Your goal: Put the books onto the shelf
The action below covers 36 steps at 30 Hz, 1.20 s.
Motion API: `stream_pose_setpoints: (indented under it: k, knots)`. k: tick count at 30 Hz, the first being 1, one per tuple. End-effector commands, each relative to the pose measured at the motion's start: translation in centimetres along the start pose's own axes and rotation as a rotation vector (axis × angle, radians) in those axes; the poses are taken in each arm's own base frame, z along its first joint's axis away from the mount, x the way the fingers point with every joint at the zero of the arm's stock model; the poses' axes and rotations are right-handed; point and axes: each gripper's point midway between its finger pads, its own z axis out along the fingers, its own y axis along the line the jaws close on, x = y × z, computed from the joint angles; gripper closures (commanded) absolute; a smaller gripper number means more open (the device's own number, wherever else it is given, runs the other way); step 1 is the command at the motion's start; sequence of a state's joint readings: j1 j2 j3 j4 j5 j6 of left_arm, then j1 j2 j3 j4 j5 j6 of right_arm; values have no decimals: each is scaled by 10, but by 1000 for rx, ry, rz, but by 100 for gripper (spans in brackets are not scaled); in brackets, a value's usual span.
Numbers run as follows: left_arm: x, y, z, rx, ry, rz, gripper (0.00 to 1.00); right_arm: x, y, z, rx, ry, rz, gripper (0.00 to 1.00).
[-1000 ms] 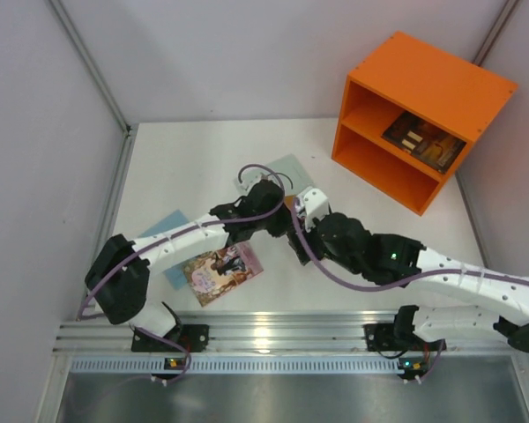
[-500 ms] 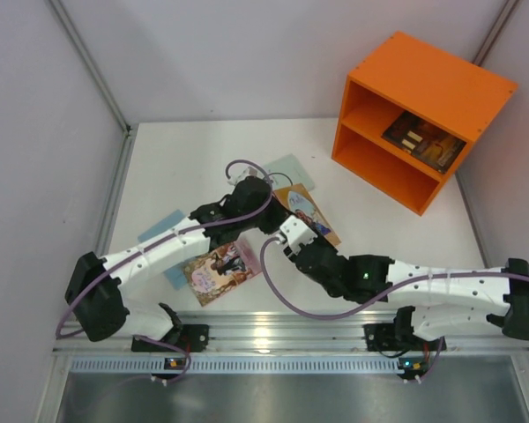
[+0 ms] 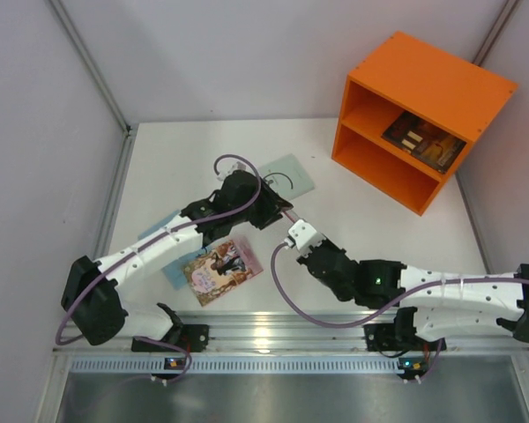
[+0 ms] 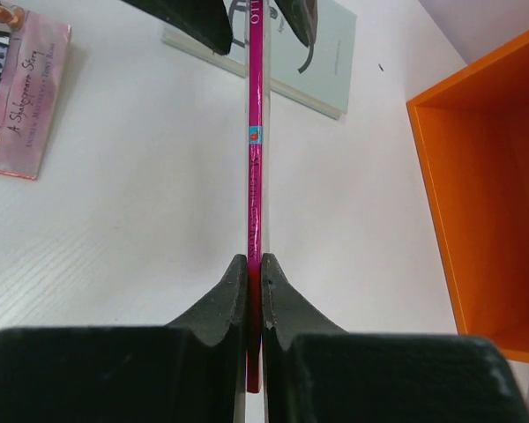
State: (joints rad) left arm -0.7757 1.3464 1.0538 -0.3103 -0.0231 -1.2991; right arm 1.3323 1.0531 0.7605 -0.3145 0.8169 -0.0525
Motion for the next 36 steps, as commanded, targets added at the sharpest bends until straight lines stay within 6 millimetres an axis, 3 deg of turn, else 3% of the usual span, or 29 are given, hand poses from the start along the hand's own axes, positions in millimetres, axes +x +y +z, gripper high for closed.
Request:
stream_pose_setpoints:
  k: [1,6,9,11,12,13,16,20,23,24,27,28,30,31,33,34,35,36]
  knots:
    - [-25,-16,-8,37,-58,14,50,-19,0,-8,-25,-75,45,100]
    - [-31,-3,2,-5,-51,19,50,-17,9,-6,-54,-72,47,100]
    - [-33,0,7,2,-53,19,67,-14,12,-3,-53,-61,35,100]
    - [-33,1,7,3,-55,23,97,-13,14,-1,-55,-55,22,93]
    - [-33,2,6,2,-53,24,100,-14,15,0,-59,-53,11,88]
    - [-33,2,6,1,-52,24,100,-16,16,1,-62,-52,-10,79]
    - [-27,0,4,15,-19,21,100,-27,19,5,-65,-57,-60,63]
    - [-23,-1,4,27,1,2,100,-48,20,14,-43,-61,-129,53]
    - [-21,-3,2,36,11,-11,100,-45,22,31,4,-12,-211,52]
    - [-20,-3,0,39,11,-7,100,-45,20,34,14,-4,-220,53]
    - [-21,-1,-1,34,8,-2,100,-45,16,44,43,18,-243,68]
    - [-21,-2,-2,35,6,2,100,-47,13,44,55,19,-258,82]
    - [-24,-1,-5,28,-10,16,100,-48,7,46,89,25,-280,97]
    - [-26,-1,-6,29,-18,21,100,-48,2,47,108,33,-311,100]
    - [-34,-8,-12,49,-44,31,87,-49,-11,49,158,52,-350,100]
    - [-43,-13,-16,68,-75,41,76,-47,-22,51,188,75,-385,100]
    - [-52,-30,-26,108,-104,54,50,-48,-33,50,215,85,-390,100]
    - [-62,-26,-30,67,-134,93,43,-47,-40,50,225,93,-403,100]
